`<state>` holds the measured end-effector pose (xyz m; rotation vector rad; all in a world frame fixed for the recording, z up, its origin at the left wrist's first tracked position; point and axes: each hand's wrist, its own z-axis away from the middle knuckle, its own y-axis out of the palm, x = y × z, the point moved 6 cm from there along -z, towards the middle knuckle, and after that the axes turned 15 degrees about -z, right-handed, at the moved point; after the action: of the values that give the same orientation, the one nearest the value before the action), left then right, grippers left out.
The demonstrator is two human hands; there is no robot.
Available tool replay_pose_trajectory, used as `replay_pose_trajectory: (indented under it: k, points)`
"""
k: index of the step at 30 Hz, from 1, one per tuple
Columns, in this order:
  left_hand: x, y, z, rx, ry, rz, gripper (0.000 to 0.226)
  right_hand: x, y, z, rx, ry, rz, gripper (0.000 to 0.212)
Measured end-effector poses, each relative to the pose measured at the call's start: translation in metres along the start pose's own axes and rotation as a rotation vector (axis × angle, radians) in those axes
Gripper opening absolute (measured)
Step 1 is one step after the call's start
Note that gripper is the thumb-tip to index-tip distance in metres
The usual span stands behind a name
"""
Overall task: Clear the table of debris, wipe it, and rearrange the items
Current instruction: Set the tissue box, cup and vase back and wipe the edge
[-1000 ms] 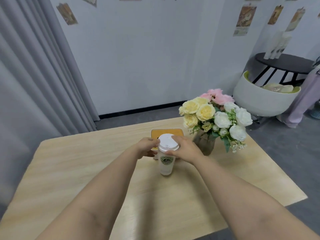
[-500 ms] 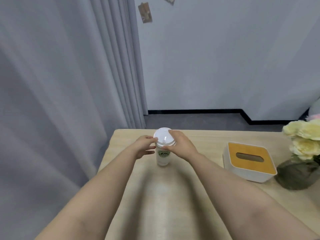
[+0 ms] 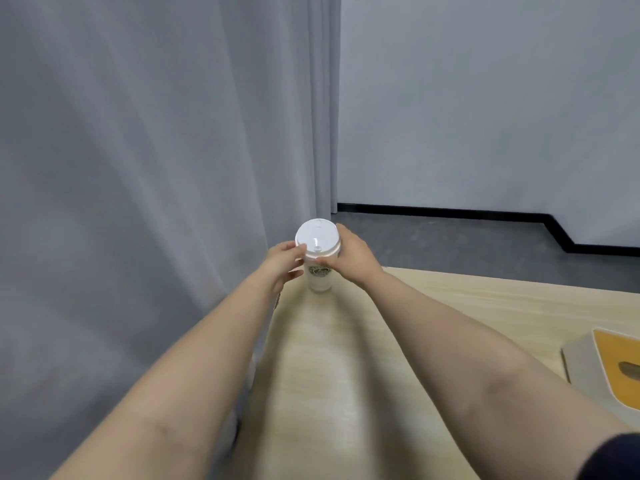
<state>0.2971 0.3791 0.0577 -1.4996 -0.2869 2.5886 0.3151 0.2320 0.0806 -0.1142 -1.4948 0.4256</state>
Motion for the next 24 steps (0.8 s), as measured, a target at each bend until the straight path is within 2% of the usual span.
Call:
replay_pose_trajectory:
  k: [4,10,20,24]
  points:
    - [-0.003,-0.011,-0.030,-0.043,-0.002,0.000,0.029,-0.005,0.012,-0.032,-0.012,0.004,-0.017,0.062]
    - [-0.004,-0.023,-0.064,-0.075,-0.030,-0.048,0.039,-0.015,0.027,-0.061,-0.055,0.050,-0.045,0.066]
    - [0.000,-0.027,-0.085,-0.121,-0.035,-0.036,0.044,-0.020,0.033,-0.078,-0.054,0.005,0.000,0.058]
    - [-0.002,-0.028,-0.085,-0.132,-0.043,-0.045,0.039,-0.018,0.034,-0.080,-0.052,-0.022,0.005,0.056]
